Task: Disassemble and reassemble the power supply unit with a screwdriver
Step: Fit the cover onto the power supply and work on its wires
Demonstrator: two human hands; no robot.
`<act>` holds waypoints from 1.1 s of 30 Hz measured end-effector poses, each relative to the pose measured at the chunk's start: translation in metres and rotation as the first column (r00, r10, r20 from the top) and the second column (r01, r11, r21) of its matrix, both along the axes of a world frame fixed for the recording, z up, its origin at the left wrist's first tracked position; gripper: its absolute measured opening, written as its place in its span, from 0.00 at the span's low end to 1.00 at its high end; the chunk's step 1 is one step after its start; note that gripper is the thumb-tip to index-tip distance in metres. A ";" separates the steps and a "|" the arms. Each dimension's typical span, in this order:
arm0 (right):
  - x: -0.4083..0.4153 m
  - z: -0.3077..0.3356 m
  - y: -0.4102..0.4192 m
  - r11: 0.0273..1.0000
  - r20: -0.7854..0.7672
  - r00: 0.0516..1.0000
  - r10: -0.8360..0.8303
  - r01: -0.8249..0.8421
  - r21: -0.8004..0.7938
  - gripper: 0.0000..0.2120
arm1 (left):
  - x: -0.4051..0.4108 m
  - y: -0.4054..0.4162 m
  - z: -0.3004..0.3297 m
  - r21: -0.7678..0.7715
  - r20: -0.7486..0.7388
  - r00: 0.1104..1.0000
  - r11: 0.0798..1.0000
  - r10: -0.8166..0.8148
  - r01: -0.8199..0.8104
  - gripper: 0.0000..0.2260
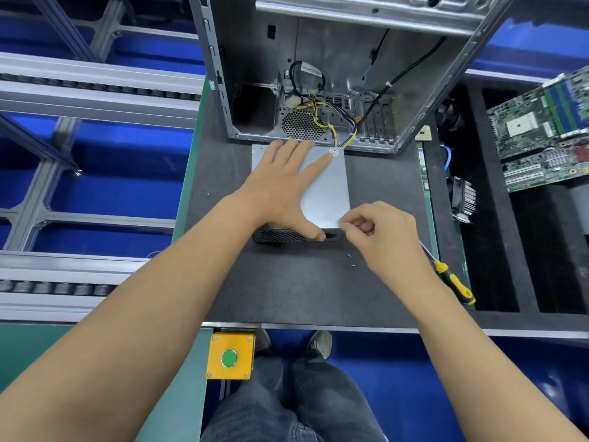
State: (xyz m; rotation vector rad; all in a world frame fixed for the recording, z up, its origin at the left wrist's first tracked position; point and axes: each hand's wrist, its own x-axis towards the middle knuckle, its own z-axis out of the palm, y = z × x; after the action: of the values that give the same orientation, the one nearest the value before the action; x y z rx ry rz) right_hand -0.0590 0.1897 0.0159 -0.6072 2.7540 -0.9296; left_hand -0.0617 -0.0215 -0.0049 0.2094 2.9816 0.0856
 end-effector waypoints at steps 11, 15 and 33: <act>-0.004 -0.001 0.001 1.000 0.066 0.998 -0.002 0.004 -0.028 0.04 | 0.001 -0.001 -0.001 0.005 0.011 1.000 1.000 0.001 -0.001 0.63; -0.003 -0.002 0.002 0.998 0.084 0.996 -0.013 0.019 -0.067 0.05 | 0.001 -0.001 0.001 -0.003 0.013 1.000 1.000 -0.008 0.008 0.63; 0.013 -0.065 0.049 0.988 0.289 0.954 -0.077 0.035 0.149 0.04 | 0.011 -0.005 0.005 0.623 -0.149 0.951 0.772 0.273 -0.124 0.24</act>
State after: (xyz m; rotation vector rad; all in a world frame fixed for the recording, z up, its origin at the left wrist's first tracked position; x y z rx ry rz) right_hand -0.0457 0.2388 -0.0493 -0.3358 2.5510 -0.7552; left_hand -0.0503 -0.0268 -0.0002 -0.0416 3.0790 1.1358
